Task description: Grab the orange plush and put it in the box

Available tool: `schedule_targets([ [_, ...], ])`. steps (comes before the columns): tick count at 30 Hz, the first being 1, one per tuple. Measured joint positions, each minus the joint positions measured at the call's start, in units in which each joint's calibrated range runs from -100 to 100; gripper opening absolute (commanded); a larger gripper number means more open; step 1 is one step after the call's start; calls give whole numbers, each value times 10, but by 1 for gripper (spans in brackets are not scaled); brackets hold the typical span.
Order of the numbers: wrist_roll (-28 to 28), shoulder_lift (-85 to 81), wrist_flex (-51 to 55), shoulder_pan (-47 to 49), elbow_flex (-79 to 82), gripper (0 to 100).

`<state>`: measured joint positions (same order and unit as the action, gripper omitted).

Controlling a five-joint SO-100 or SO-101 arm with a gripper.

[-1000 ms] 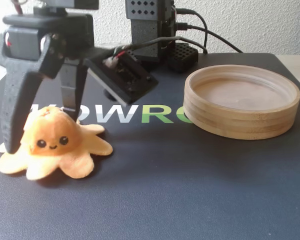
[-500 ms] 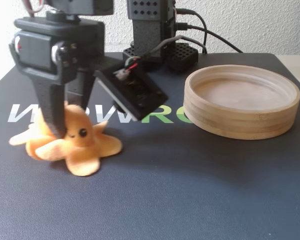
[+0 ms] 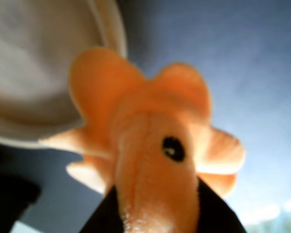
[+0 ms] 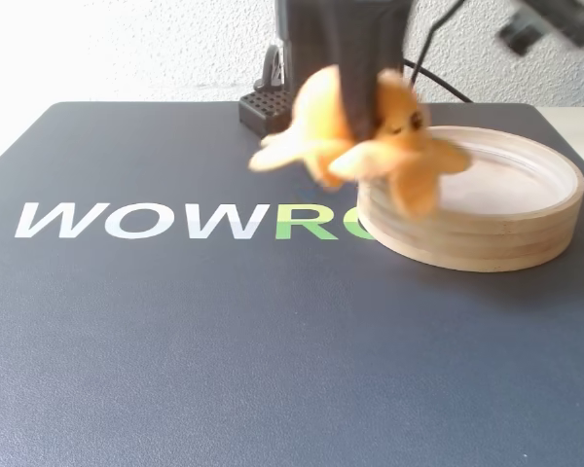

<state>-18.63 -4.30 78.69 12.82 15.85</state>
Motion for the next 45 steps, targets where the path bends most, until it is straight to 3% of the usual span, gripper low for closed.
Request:
schedule_targets([
  [11, -112, -26, 15, 171, 18, 1],
  [15, -121, -27, 15, 192, 18, 2],
  [23, -125, -31, 22, 220, 23, 30],
  [30, -125, -92, 13, 214, 87, 40],
  [42, -124, -215, -17, 130, 212, 40],
  [45, -107, -226, -18, 79, 231, 26],
])
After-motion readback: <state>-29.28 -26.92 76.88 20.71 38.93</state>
